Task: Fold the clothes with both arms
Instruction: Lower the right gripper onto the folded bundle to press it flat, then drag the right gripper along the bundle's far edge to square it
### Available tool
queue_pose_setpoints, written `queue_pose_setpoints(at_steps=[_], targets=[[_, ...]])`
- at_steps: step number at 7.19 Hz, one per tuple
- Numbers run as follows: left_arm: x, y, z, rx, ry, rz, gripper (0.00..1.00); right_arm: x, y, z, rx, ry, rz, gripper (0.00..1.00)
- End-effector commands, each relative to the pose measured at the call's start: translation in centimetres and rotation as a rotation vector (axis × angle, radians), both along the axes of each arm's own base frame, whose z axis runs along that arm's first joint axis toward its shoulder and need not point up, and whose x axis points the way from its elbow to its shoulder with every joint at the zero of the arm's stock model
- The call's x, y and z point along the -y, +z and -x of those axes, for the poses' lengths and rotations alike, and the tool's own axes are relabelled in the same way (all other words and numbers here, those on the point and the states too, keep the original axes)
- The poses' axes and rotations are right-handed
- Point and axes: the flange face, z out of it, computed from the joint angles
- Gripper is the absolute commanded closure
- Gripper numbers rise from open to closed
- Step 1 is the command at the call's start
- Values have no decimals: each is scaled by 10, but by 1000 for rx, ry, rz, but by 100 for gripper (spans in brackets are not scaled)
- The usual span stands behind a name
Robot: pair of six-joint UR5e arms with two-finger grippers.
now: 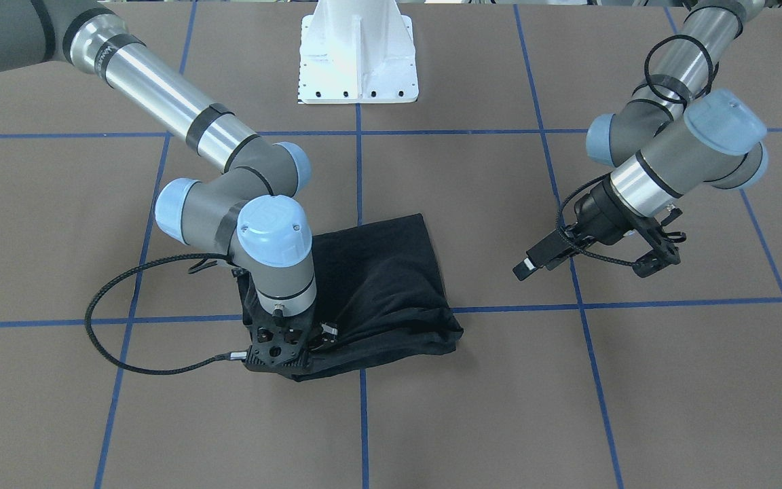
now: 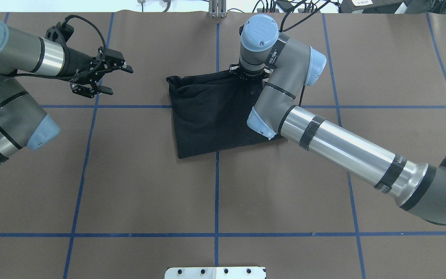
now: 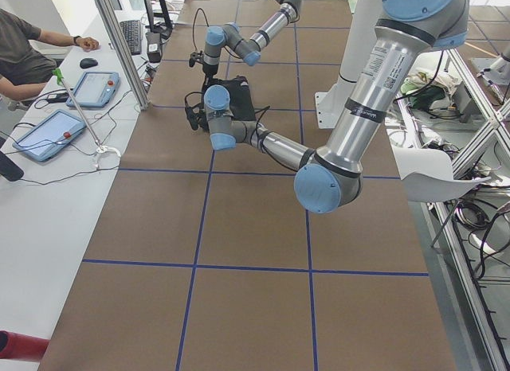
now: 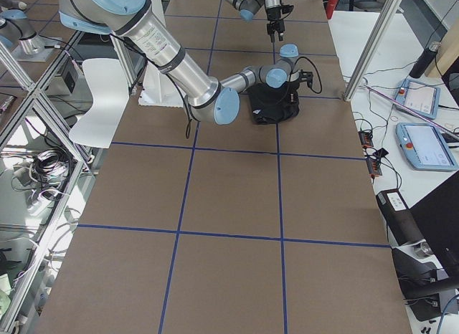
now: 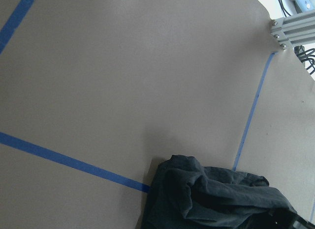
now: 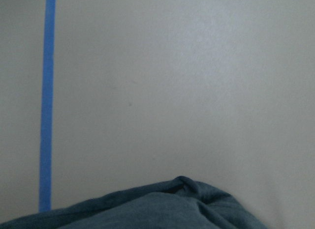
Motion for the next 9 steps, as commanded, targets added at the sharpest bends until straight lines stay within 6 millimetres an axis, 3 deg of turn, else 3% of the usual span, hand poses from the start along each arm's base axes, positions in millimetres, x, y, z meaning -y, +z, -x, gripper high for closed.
queue_pose_setpoints(at_steps=[1, 5, 6, 7, 8, 9], targets=[[0, 1, 0, 1, 2, 2, 0, 26, 10, -28, -26, 0, -30, 100], [1, -1, 2, -1, 2, -2, 0, 40, -6, -44, -11, 24, -62, 100], [3, -1, 4, 3, -1, -14, 0, 47, -6, -54, -20, 14, -79, 100], [9, 1, 14, 23, -9, -61, 0, 61, -6, -79, -27, -22, -106, 100], [13, 17, 33, 61, -15, -118, 0, 67, 14, -110, -1, -49, -74, 65], [10, 34, 51, 106, -22, -198, 0, 59, 51, -145, 5, -65, -65, 34]])
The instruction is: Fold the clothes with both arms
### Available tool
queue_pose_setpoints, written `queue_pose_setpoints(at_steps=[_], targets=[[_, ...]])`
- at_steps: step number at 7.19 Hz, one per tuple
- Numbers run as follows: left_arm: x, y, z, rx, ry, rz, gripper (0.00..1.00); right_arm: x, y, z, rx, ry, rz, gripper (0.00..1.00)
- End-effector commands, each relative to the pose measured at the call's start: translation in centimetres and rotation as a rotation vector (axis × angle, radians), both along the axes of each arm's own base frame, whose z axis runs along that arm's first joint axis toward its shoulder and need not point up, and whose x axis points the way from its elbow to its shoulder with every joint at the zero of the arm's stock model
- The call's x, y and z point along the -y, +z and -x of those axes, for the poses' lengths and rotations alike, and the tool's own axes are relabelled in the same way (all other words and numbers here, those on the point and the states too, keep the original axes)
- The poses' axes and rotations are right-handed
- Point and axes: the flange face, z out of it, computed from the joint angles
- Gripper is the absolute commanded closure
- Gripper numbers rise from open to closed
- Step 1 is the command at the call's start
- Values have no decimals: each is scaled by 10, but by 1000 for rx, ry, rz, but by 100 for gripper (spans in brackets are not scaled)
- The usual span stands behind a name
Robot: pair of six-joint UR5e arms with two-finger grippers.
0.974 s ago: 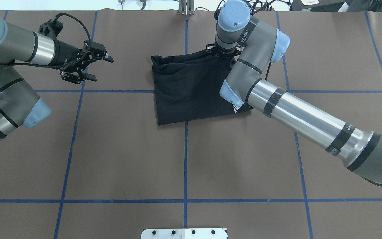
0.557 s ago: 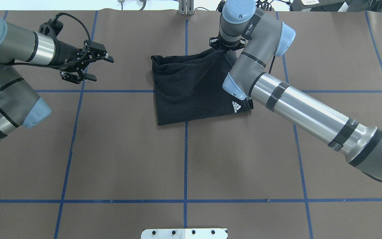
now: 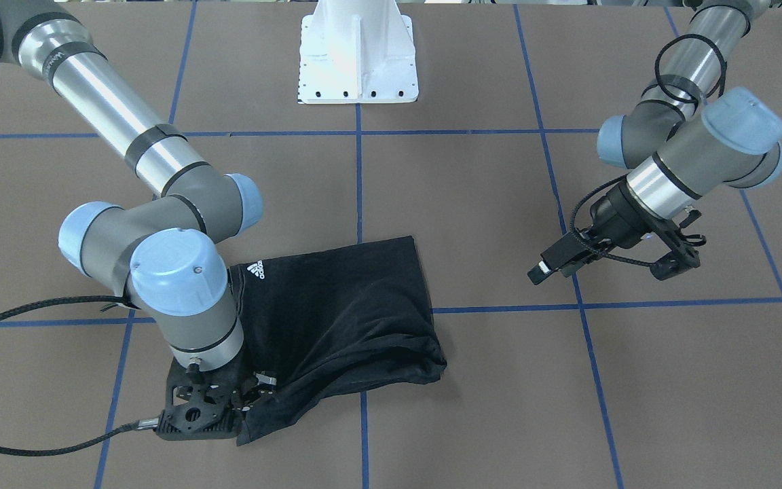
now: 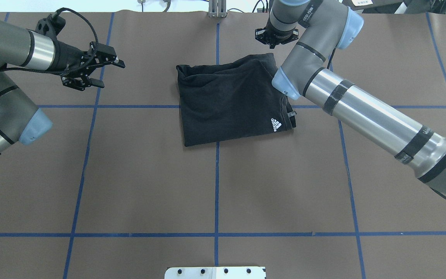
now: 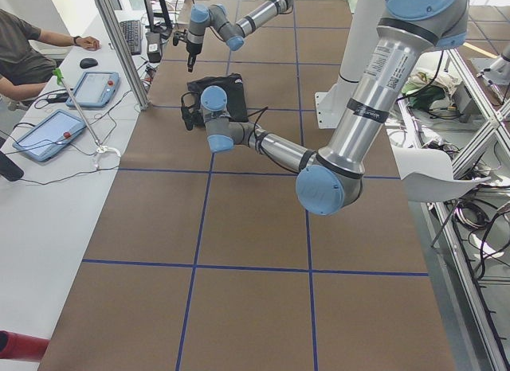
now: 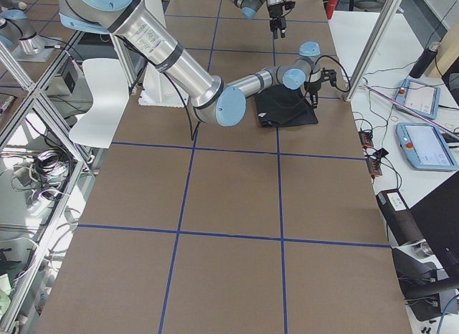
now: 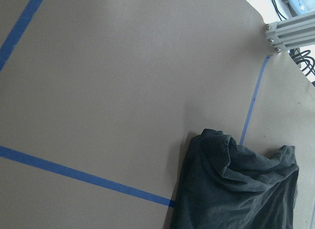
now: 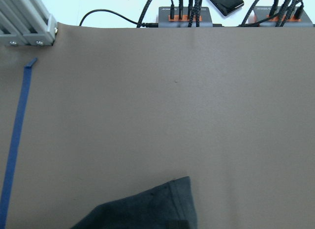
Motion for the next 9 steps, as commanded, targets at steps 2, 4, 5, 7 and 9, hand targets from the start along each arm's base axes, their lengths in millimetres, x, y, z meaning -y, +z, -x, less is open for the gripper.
queue_pose_setpoints(at_steps=[2, 4, 5, 7, 9], targets=[[-2, 44, 91, 131, -54, -214, 0, -20, 66, -98, -42, -65, 52, 0], [-13, 92, 165, 303, -53, -416, 0, -25, 86, -179, -151, -157, 74, 0], [-18, 121, 195, 410, -23, -493, 0, -43, 117, -218, -160, -196, 69, 0], [-30, 148, 246, 527, -12, -613, 0, -114, 176, -292, -183, -242, 20, 0], [-55, 196, 281, 630, 42, -671, 0, -164, 235, -367, -104, -189, 134, 0]])
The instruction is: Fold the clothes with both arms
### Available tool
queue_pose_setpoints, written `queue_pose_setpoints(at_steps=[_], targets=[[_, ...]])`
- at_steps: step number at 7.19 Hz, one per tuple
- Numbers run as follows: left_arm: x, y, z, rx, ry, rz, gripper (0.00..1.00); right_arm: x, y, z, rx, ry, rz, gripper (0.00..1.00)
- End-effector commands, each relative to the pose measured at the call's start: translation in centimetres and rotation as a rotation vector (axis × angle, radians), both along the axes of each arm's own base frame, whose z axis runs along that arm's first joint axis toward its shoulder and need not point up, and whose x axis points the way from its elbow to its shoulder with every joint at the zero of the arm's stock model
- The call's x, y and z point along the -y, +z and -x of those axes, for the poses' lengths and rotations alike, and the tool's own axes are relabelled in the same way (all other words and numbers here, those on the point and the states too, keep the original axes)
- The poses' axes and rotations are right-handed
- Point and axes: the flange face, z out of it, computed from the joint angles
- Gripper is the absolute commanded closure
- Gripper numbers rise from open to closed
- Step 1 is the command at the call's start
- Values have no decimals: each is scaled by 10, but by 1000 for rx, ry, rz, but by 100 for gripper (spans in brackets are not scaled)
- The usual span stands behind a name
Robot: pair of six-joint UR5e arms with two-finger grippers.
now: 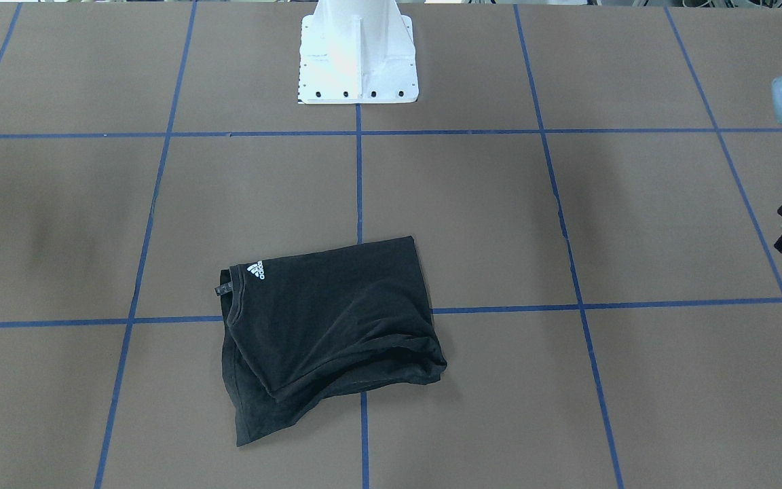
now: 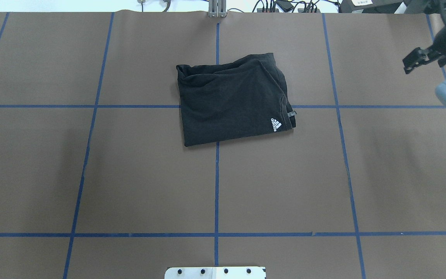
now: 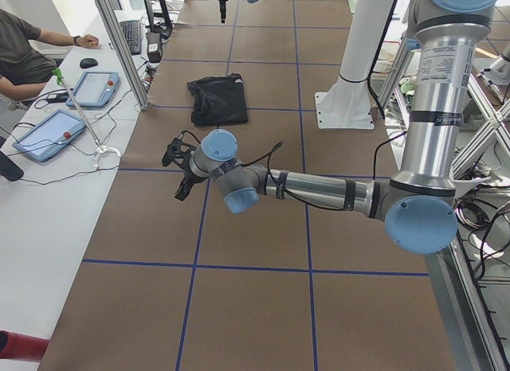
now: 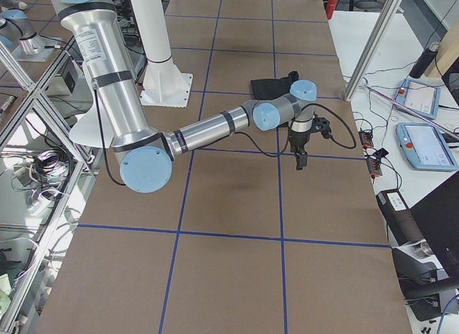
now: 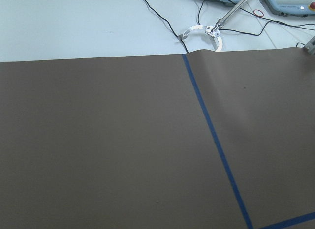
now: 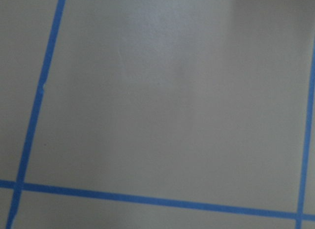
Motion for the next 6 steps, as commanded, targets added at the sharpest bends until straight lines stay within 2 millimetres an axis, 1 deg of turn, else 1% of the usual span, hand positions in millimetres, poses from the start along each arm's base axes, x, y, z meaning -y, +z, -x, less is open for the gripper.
queue_pose_setpoints(at_steps=[1, 2, 3, 4, 5, 6], targets=[[-33, 50, 27, 77, 13, 6, 0, -45, 53, -66, 57, 62, 102, 0], [-33, 60, 28, 89, 10, 25, 0, -75, 86, -85, 48, 85, 158, 0], [-50, 76, 34, 94, 8, 63, 0, -105, 109, -98, 33, 97, 196, 0], [-68, 100, 35, 97, 22, 122, 0, -116, 103, -131, 44, 121, 161, 0], [-67, 101, 35, 140, 70, 143, 0, -142, 111, -152, 45, 62, 116, 0], [-64, 101, 41, 223, 148, 142, 0, -158, 115, -170, 62, 77, 116, 0]])
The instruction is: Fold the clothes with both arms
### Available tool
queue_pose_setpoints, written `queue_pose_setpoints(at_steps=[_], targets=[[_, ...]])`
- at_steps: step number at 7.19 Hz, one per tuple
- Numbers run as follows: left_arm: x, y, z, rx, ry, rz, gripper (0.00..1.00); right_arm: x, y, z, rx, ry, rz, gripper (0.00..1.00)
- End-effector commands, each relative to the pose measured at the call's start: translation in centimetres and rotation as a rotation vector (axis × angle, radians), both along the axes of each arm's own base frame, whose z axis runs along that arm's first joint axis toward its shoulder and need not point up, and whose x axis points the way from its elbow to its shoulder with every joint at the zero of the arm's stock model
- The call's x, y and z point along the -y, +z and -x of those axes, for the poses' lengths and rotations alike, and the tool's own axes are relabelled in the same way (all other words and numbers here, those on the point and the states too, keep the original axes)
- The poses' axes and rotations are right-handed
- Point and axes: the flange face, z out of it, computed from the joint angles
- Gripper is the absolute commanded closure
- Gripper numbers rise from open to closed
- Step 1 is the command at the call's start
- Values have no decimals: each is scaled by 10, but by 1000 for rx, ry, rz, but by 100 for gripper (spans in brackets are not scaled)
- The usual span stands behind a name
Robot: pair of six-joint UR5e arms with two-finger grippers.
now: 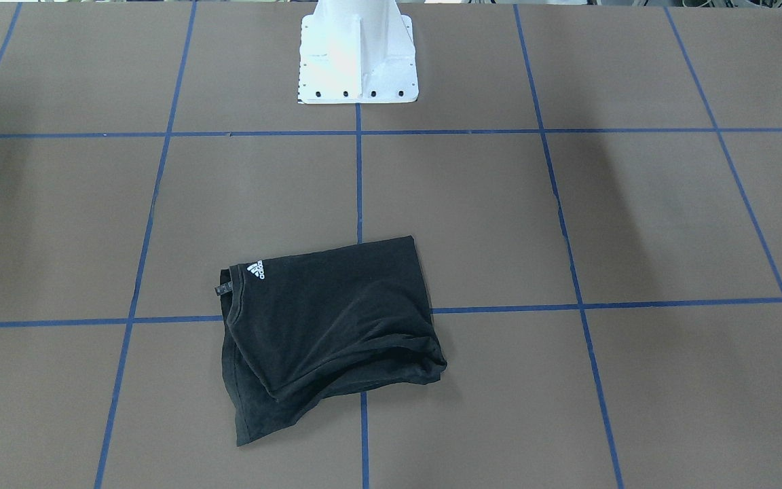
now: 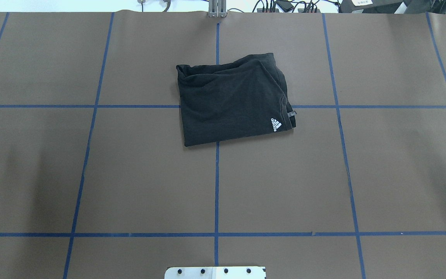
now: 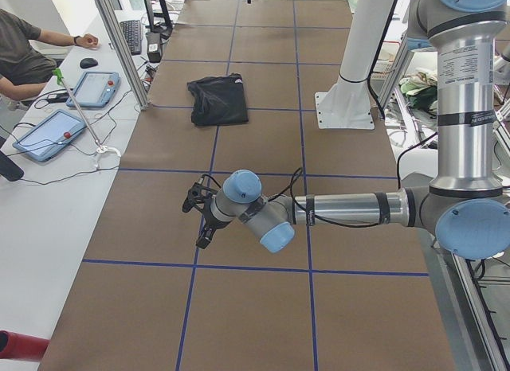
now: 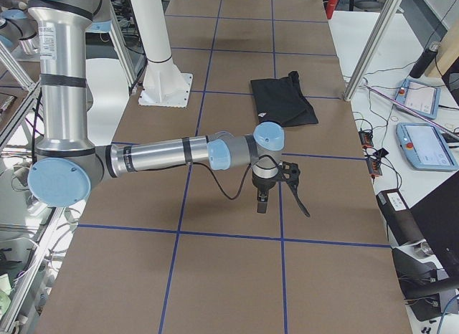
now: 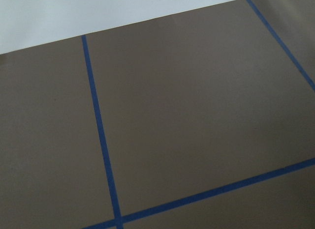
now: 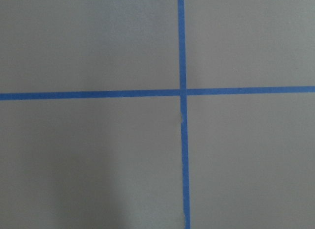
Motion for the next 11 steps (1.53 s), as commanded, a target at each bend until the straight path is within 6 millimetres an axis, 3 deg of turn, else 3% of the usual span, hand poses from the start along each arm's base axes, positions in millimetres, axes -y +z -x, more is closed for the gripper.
queue_pose_setpoints(at_steps=[1, 3, 5, 7, 9, 11], targets=[[-1, 3, 21, 143, 143, 47, 0, -41, 10, -36, 74, 17, 0, 0], [-7, -15, 37, 200, 249, 113, 0, -63, 17, -40, 86, 23, 18, 0], [-21, -43, 39, 192, 292, 265, 0, -68, 24, -40, 90, 11, 25, 0], [-29, -39, 39, 126, 301, 331, 0, -76, 32, -38, 119, 6, 45, 0], [-31, -22, 66, 90, 246, 362, 0, -84, 52, -41, 120, -68, 14, 0], [-32, -21, 66, 89, 245, 364, 0, -81, 43, -40, 130, -42, 16, 0]])
